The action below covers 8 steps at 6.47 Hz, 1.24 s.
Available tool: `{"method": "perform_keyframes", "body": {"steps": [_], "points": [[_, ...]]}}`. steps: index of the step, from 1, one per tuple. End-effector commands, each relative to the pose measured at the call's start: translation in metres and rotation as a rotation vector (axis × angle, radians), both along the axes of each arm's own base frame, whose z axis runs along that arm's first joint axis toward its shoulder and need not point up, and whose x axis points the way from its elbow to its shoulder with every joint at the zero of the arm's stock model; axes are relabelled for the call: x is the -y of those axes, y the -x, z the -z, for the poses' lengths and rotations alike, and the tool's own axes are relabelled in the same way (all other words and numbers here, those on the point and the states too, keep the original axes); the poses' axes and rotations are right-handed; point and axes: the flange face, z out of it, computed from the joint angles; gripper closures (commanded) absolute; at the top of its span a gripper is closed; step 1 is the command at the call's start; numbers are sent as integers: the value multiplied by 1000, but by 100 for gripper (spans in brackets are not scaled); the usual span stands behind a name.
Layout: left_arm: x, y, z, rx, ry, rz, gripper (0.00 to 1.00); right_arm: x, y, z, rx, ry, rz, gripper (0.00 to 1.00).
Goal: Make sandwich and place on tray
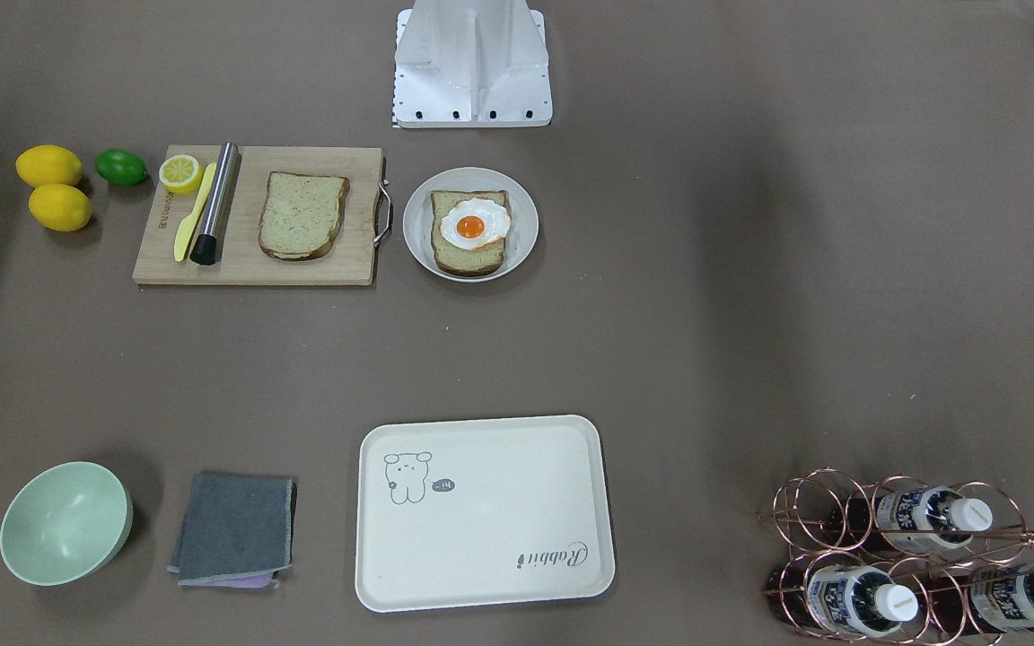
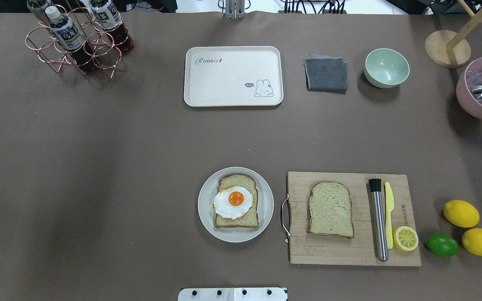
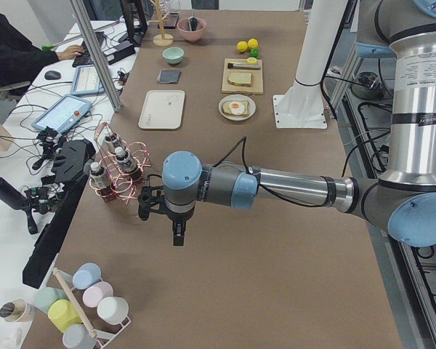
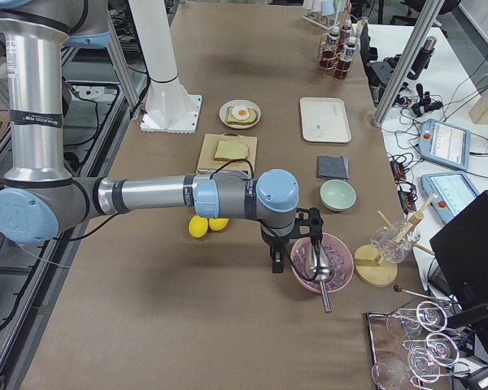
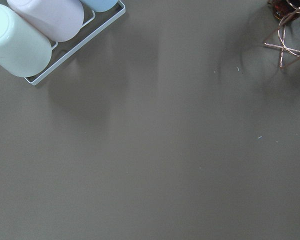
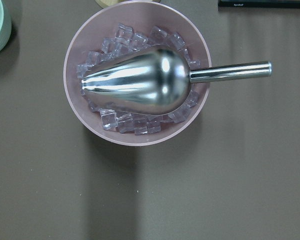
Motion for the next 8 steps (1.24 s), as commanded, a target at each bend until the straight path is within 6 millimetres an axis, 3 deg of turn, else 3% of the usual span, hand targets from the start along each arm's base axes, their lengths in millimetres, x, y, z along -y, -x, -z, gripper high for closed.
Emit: {"method": "perform_keyframes", "body": {"steps": [1, 8], "points": [[-1, 0, 1, -2, -3, -2, 2, 2, 0, 3, 0, -5, 0, 0], [-5, -1, -1, -4, 1, -1, 2, 3, 0, 5, 0, -11, 1, 0]]}}
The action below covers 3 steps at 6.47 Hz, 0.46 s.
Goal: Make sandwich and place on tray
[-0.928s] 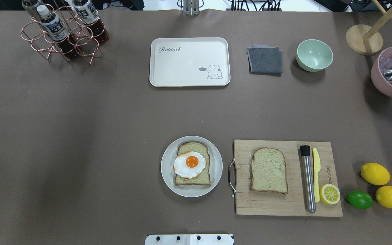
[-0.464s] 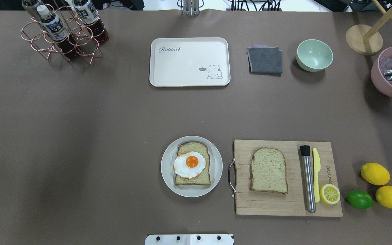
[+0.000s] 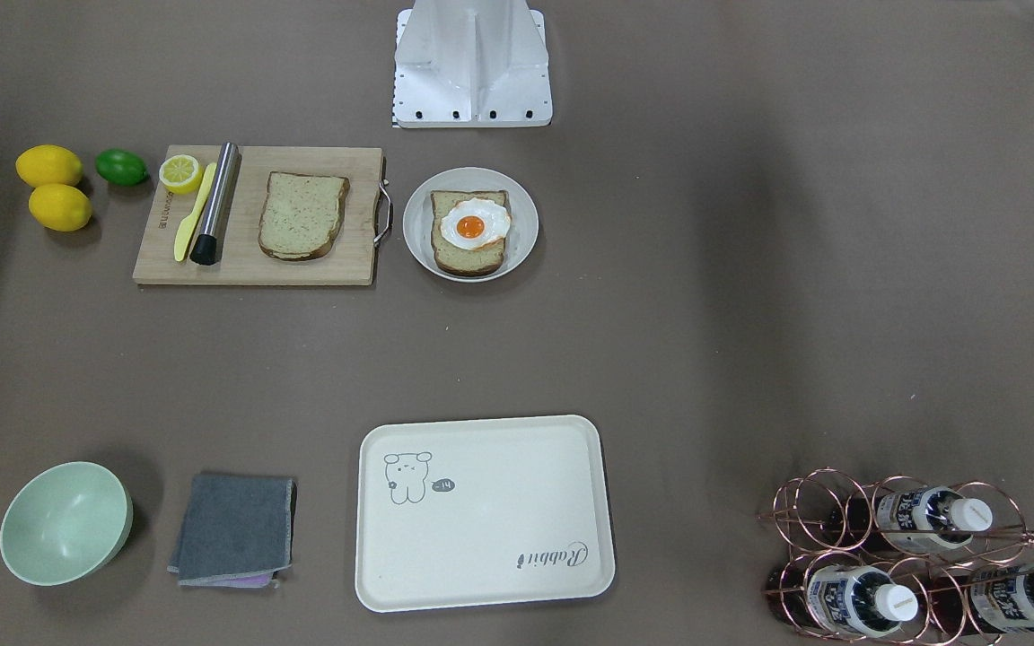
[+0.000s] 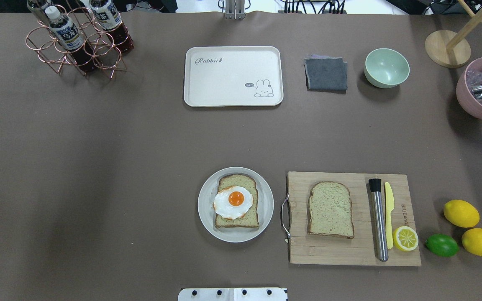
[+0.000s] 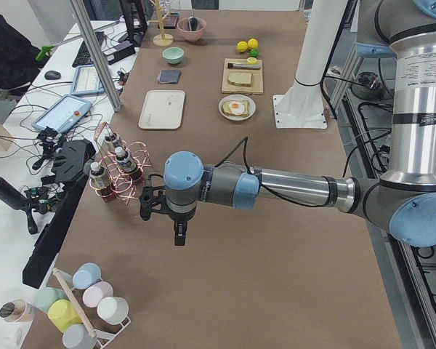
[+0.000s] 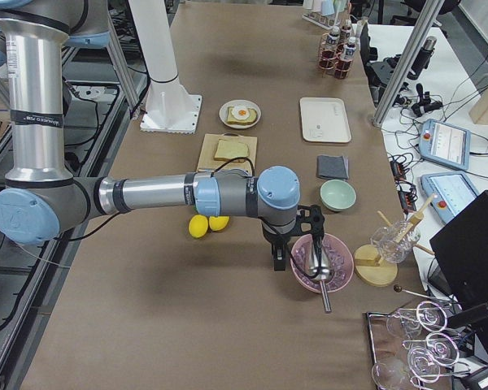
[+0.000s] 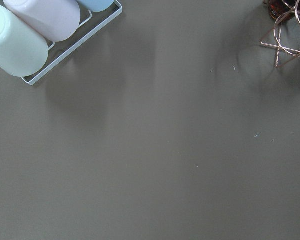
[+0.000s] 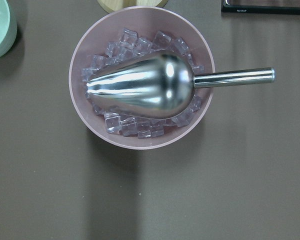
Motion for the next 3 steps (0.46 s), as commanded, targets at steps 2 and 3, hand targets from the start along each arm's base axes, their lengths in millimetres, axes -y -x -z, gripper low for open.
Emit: {"method": "perform_keyframes", "body": {"steps": [2, 3], "points": [[-1, 0, 3, 0, -6, 0, 2, 1, 0, 0, 1, 2, -2, 0], [0, 0, 4, 0, -7, 0, 2, -1, 0, -3, 1, 8, -2, 0]]}}
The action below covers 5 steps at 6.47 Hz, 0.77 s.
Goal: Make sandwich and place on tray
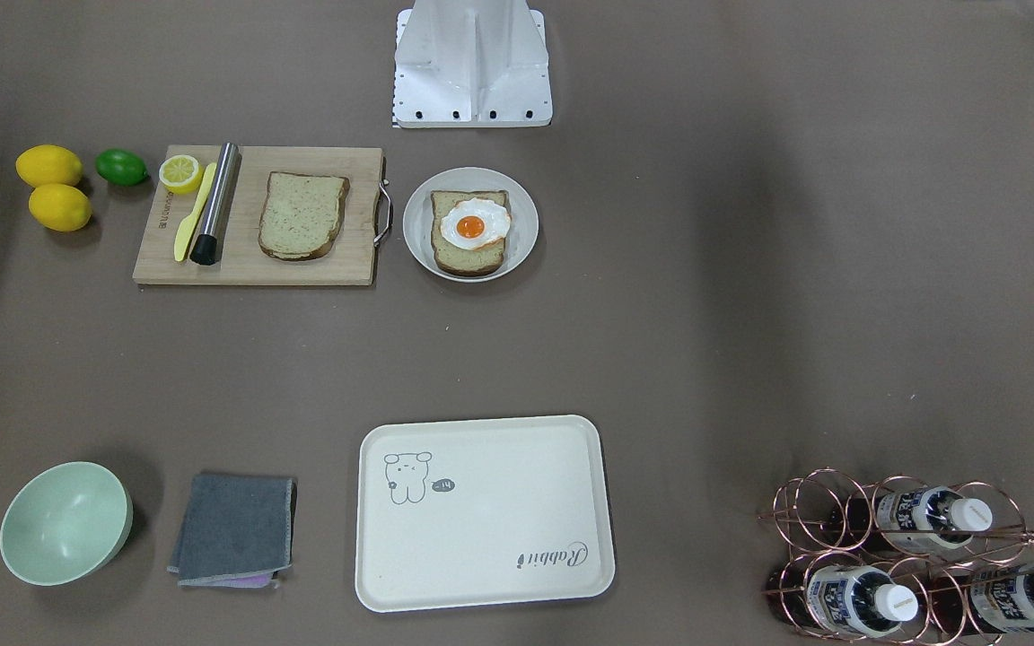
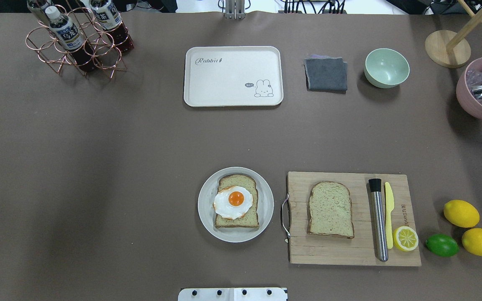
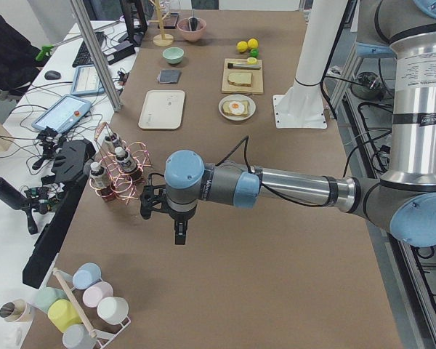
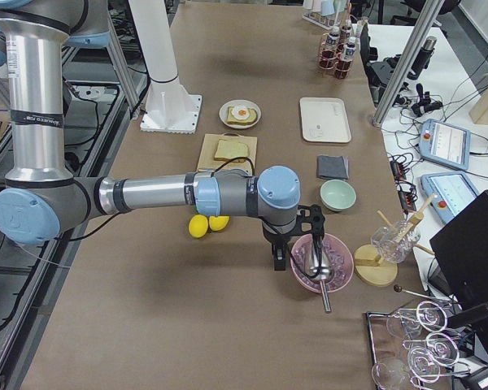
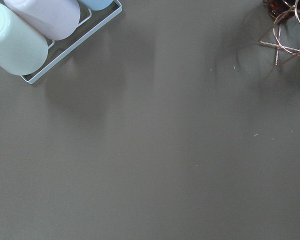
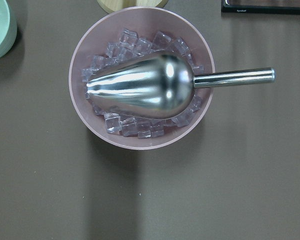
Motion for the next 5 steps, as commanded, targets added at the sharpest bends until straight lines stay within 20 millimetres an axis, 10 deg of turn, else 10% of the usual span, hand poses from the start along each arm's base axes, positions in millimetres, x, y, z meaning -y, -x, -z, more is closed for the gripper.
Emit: {"method": "perform_keyframes", "body": {"steps": [1, 5], "points": [[0, 0, 1, 0, -3, 0, 2, -3, 0, -3, 0, 6, 1, 0], [-5, 0, -6, -1, 12, 0, 2, -3, 0, -2, -1, 3, 2, 0]]}}
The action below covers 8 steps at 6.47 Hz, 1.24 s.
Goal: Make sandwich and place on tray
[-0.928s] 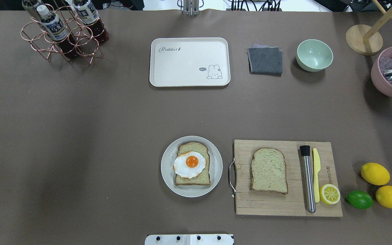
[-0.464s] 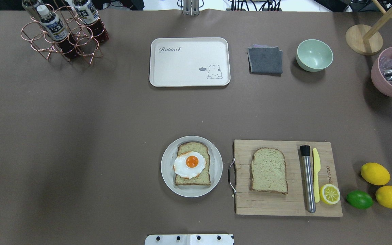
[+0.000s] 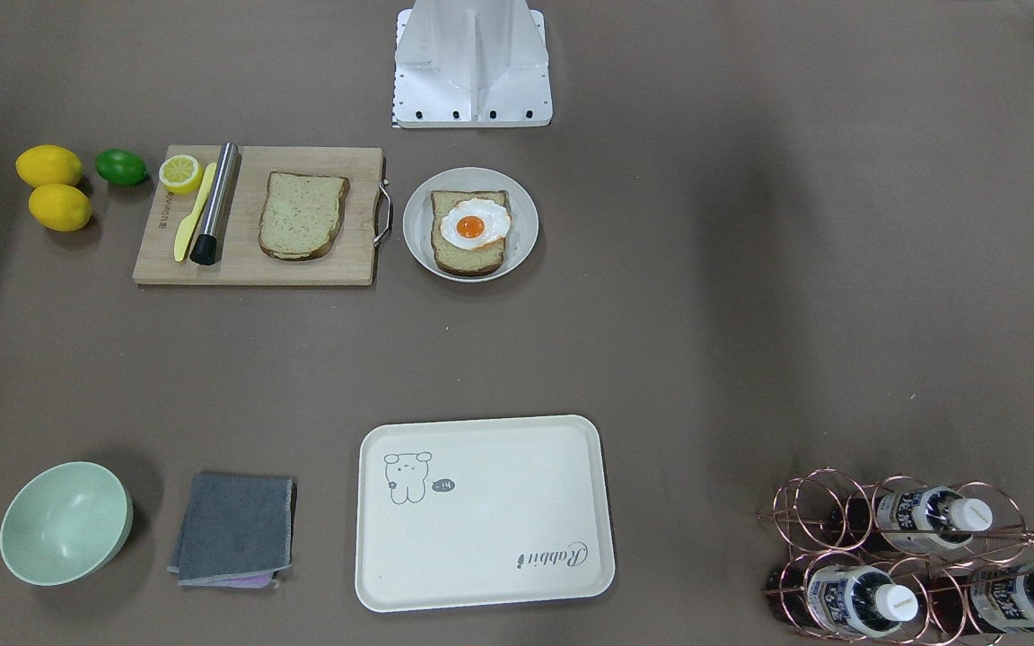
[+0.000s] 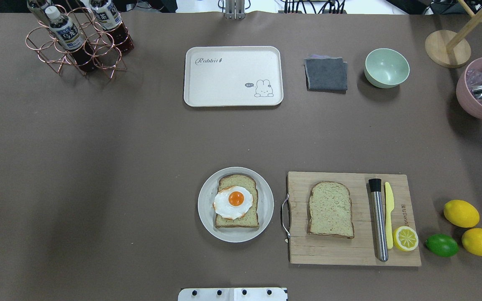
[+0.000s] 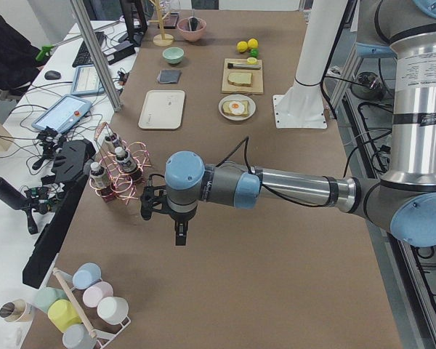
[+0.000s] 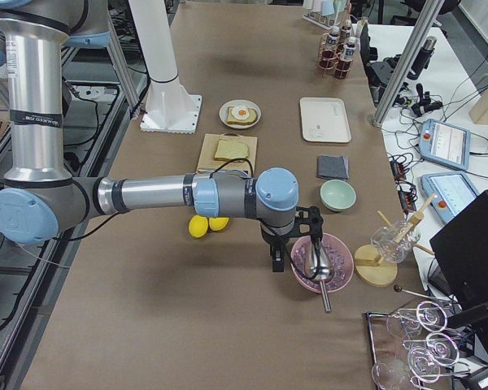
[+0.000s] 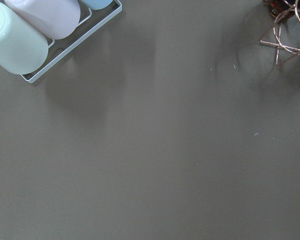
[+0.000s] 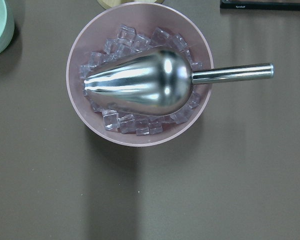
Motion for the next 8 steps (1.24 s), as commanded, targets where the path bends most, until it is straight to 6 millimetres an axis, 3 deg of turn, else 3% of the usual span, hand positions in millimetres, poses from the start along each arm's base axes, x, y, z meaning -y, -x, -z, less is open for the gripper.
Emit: {"method": "perform_keyframes", "body": {"steps": [1, 8], "points": [[-3, 0, -3, 0, 7, 0, 2, -1, 0, 0, 1, 2, 0, 0], [-8, -1, -12, -2, 25, 1, 2, -1, 0, 6, 0, -12, 0, 0]]}}
